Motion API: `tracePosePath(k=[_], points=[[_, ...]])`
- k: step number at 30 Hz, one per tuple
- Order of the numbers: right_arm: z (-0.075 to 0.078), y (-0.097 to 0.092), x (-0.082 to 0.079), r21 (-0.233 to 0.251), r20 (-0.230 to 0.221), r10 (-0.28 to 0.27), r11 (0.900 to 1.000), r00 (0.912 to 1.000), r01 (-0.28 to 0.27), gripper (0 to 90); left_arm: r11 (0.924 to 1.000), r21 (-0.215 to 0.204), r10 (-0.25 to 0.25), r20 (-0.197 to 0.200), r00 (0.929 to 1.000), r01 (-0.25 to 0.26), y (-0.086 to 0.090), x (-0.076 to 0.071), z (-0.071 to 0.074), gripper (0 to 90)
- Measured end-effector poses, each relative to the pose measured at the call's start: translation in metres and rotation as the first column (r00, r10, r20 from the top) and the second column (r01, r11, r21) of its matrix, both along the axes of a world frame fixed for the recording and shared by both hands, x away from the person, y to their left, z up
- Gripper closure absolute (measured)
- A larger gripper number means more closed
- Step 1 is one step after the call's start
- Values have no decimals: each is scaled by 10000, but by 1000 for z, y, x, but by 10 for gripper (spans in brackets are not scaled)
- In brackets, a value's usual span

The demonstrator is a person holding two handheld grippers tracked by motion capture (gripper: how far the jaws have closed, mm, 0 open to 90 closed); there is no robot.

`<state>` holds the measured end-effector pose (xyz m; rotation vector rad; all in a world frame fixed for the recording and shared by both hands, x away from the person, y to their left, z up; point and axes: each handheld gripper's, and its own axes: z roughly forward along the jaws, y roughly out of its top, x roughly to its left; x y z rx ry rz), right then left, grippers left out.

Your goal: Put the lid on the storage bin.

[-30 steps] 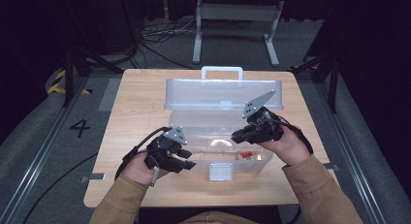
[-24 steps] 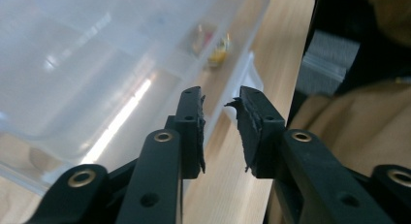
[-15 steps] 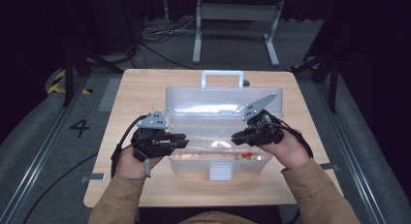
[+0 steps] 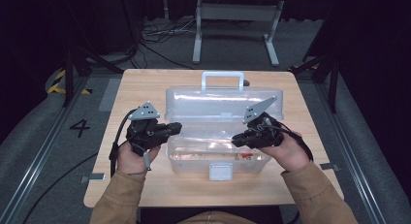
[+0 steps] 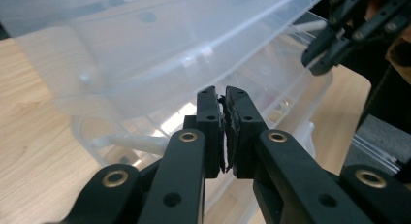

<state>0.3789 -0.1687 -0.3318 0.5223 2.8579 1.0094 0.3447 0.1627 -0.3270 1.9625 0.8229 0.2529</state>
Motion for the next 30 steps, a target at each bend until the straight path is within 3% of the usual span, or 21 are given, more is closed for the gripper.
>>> tracePosePath(k=[9,16,21,26,30], points=[[-2,1,-2,-40,14,-42,10000,10000,42,801,9987,-171,488,252,9985,-484,4,-1,2,883],[-3,1,-7,-125,182,-34,9999,9998,37,689,9984,-243,516,272,9983,-510,6,0,2,886],[1,-6,-12,186,410,-211,9996,9989,203,656,9985,-228,509,293,9983,-503,6,1,3,885],[5,-16,-20,749,646,-431,9965,9970,383,681,9987,-218,459,310,9985,-452,7,2,3,885],[7,-29,-26,1239,999,-896,9893,9910,769,792,9989,-203,437,318,9985,-431,7,2,3,885]])
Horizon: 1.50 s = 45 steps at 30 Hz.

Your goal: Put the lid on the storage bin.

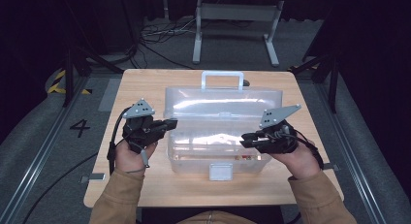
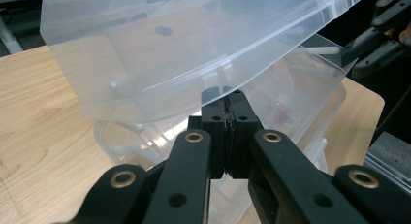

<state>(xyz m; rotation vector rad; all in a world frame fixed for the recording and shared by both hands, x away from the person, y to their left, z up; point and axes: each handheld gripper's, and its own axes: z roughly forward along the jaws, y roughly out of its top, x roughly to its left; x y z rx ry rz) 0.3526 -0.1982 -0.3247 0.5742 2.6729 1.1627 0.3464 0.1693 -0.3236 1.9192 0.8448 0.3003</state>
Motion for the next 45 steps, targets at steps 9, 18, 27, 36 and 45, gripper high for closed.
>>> tracePosePath(k=[9,18,27,36,45], points=[[5,-31,-7,1202,496,-758,9903,9959,694,895,10000,38,-72,-32,10000,72,0,0,0,885],[1,-69,-8,2607,1012,-1571,9571,9824,1262,898,9999,91,-144,-32,9999,144,0,0,0,881],[-6,-86,-1,2649,637,-2167,9448,9741,1929,897,9994,230,-275,-5,9996,275,1,0,0,877],[-8,-98,4,2561,348,-2632,9348,9641,2460,897,9966,764,-299,2,9996,298,-2,-1,-1,867],[-9,-99,6,2395,140,-2592,9386,9657,2485,897,9935,1050,-393,-373,9985,431,2,-1,0,856]])
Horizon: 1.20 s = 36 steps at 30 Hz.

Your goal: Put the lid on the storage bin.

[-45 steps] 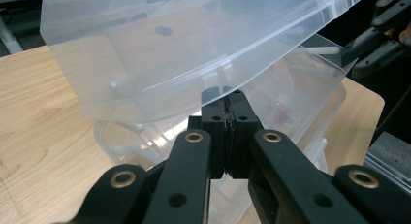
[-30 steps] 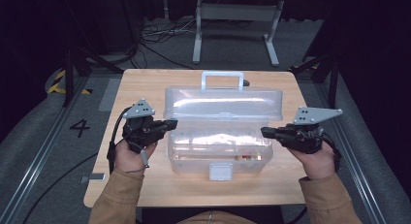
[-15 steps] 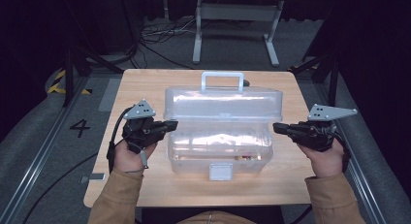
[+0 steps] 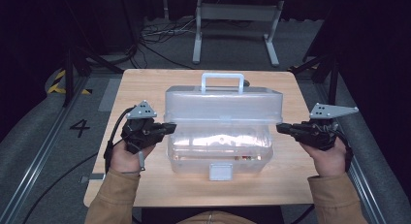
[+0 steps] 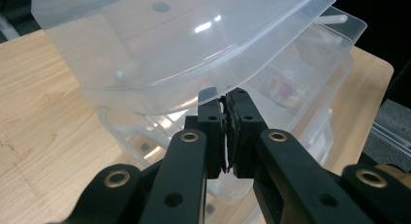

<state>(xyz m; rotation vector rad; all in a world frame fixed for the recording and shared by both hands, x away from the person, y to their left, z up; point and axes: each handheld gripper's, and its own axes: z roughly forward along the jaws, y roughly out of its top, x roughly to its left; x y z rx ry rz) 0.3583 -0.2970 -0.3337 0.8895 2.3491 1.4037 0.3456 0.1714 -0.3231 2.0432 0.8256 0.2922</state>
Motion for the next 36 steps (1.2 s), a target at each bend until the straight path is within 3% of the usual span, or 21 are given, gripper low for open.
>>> tracePosePath(k=[20,36], points=[[3,2,0,-492,-670,128,9987,9977,-161,897,9980,617,-35,-952,9955,94,4,2,2,855],[3,5,1,-1127,-1566,224,9928,9874,-404,897,9885,1473,-114,-1506,9885,339,1,2,2,860]])
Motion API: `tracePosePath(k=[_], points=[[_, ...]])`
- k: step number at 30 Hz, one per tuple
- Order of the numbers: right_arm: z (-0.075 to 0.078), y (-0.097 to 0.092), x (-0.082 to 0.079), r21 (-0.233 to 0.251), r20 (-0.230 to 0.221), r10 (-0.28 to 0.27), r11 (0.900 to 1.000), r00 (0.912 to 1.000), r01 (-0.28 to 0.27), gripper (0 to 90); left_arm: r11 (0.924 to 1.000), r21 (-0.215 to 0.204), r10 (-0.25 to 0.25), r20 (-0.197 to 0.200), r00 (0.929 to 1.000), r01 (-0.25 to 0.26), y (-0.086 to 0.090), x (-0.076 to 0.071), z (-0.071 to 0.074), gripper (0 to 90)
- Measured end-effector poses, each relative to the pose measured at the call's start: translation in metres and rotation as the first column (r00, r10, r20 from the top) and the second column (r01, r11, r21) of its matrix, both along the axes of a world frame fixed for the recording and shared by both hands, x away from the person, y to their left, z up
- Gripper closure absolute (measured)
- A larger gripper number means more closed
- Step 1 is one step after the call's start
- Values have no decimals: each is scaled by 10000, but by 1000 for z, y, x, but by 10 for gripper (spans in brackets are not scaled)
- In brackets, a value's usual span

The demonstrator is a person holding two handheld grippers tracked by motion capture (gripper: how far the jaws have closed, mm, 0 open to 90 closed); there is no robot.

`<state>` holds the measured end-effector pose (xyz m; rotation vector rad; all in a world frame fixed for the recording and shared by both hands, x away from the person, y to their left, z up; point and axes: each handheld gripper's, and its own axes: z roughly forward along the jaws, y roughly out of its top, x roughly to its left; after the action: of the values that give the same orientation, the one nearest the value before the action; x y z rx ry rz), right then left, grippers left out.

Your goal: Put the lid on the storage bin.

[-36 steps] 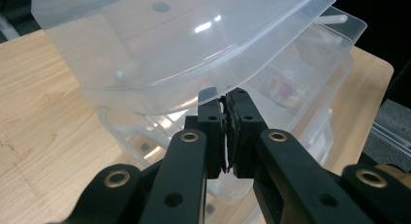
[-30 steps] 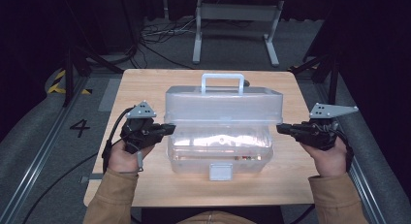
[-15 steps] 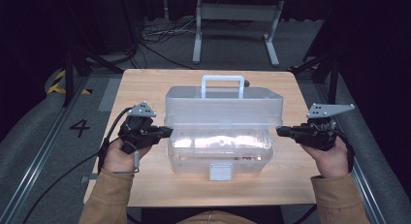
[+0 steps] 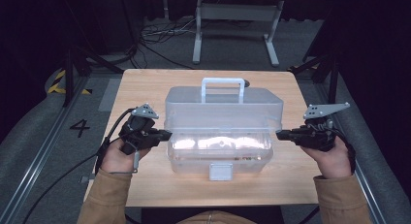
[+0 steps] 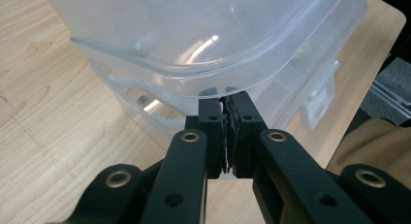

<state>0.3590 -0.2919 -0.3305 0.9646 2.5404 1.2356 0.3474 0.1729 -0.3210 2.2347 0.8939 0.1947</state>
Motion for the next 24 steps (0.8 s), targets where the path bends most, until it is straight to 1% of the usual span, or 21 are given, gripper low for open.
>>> tracePosePath(k=[1,2,4,9,11,16,20,24], points=[[0,0,0,-26,-65,12,10000,10000,-12,897,9999,134,-3,-8,10000,3,-1,0,0,860],[0,0,0,-26,-65,12,10000,10000,-12,897,9999,134,-3,-8,10000,3,-1,0,0,859],[0,1,0,-231,-167,35,9997,9999,-39,897,9995,285,-98,-53,9999,99,-2,-1,-1,860],[-1,3,0,-526,-384,126,9985,9992,-146,897,9977,654,-192,-170,9997,202,-3,-1,-2,859],[-1,4,0,-642,-479,146,9978,9987,-177,896,9970,734,-243,-231,9994,260,-4,-2,-2,859],[-2,5,0,-824,-620,208,9963,9979,-259,897,9933,1069,-391,-374,9985,429,-6,-2,-2,859],[-3,7,0,-1076,-790,245,9937,9966,-329,896,9910,1232,-469,-516,9976,530,-7,-2,-4,858],[-6,8,1,-1265,-934,315,9910,9951,-432,896,9868,1470,-583,-653,9962,674,-8,-2,-5,858]])
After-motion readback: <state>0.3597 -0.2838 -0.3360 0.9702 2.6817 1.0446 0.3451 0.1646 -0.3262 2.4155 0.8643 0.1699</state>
